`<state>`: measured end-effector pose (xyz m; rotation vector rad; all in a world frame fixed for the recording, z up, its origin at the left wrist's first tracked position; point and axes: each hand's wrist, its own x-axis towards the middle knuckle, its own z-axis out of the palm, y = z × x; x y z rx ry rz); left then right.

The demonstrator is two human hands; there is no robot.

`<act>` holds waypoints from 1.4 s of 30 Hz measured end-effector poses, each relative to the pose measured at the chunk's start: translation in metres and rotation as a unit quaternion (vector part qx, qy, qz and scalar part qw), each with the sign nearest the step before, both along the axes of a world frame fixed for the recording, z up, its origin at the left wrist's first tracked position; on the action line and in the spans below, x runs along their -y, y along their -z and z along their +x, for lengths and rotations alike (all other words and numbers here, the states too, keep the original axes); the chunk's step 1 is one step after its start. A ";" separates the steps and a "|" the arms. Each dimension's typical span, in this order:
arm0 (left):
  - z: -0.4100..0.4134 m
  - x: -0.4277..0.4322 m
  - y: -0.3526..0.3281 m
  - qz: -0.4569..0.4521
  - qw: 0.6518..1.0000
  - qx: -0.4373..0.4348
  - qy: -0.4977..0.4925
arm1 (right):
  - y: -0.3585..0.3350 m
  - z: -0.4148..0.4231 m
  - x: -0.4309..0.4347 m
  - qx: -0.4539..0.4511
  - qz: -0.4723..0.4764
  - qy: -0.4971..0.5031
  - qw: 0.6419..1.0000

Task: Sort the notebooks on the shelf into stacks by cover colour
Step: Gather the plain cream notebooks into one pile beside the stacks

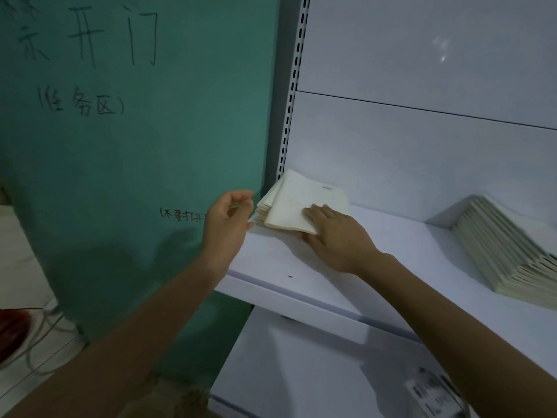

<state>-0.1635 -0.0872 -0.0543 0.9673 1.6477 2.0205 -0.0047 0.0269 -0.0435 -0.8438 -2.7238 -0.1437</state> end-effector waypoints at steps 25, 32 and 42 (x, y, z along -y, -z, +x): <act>-0.020 0.058 -0.016 -0.050 0.995 0.082 0.037 | -0.001 -0.012 -0.024 -0.086 -0.132 0.047 0.986; -0.026 0.070 -0.013 0.042 0.998 0.043 -0.026 | 0.014 0.012 -0.013 -0.053 0.024 0.012 0.998; -0.011 0.042 -0.029 0.083 0.996 0.039 0.009 | -0.067 0.082 0.006 -0.642 -0.145 -0.001 0.753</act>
